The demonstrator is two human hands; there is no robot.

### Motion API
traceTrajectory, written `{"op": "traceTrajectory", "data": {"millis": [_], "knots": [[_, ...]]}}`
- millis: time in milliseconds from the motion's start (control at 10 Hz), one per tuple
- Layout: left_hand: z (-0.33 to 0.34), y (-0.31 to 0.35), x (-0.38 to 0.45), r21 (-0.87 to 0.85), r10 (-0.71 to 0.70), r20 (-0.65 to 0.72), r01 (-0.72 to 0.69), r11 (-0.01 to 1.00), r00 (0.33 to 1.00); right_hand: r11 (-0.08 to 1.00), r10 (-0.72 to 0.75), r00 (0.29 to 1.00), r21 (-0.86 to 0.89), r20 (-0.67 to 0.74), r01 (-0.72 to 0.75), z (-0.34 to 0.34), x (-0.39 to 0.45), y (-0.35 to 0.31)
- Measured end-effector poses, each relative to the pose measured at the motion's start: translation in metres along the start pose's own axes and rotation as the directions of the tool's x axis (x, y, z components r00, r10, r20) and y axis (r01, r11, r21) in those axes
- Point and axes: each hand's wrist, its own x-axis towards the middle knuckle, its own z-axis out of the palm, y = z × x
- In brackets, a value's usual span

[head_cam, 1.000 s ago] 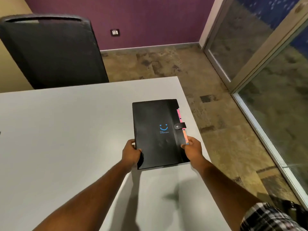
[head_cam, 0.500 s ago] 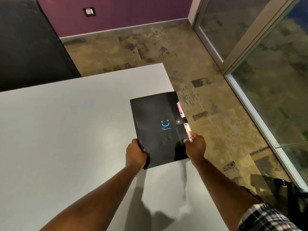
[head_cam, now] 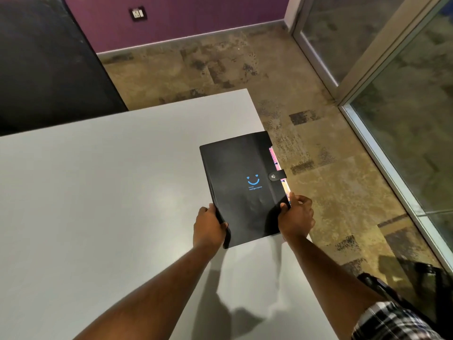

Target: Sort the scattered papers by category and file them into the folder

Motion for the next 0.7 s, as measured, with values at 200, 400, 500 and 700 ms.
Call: {"op": "traceTrajectory", "data": {"millis": [200, 400, 500, 700], "knots": [[0.000, -0.010, 0.006, 0.074, 0.043, 0.075, -0.048, 0.996, 0.996, 1.000, 0.005, 0.999, 0.006, 0.042, -0.005, -0.003, 0.006, 0.001], [-0.006, -0.012, 0.005, 0.119, 0.040, 0.179, -0.062, 0.991, 0.983, 1.000, 0.007, 0.993, 0.002, 0.121, -0.007, -0.007, 0.008, 0.001], [-0.013, -0.012, -0.001, 0.143, 0.016, 0.199, -0.045, 0.989, 0.980, 0.999, -0.034, 0.985, 0.000, 0.168, 0.035, -0.017, 0.006, 0.000], [-0.037, -0.036, -0.025, 0.218, -0.005, 0.158, -0.030, 0.976, 0.987, 0.961, -0.172, 0.979, -0.198, 0.109, 0.191, -0.034, -0.022, 0.000]]}}
